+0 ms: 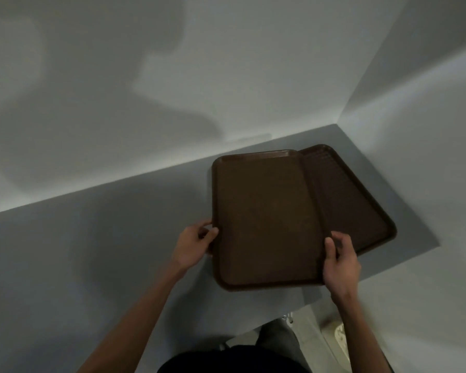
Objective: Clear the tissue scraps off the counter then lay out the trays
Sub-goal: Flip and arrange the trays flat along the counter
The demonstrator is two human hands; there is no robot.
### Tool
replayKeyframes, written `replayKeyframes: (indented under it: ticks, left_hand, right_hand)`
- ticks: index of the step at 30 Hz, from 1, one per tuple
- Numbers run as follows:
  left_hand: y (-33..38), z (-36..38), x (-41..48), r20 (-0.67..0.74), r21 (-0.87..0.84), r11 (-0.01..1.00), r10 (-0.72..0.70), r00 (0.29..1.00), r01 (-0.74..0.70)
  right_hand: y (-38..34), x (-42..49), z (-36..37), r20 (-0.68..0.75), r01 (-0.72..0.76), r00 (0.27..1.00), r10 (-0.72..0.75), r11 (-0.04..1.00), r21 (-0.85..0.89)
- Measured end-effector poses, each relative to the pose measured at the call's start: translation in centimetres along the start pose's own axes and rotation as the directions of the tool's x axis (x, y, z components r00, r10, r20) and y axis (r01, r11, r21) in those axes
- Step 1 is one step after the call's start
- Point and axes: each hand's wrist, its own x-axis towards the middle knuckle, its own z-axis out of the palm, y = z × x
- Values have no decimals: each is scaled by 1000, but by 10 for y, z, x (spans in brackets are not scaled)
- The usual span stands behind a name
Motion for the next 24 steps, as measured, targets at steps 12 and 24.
replayKeyframes:
  ticks: [12,24]
  left_hand:
    - [62,183,67,29,127,991,-46,999,42]
    - [66,290,71,54,265,946,-206,977,185]
  right_hand:
    - [103,144,-97,31,-4,1000,4,1000,-18]
    - [184,236,-117,60,61,997,-50,980,-191]
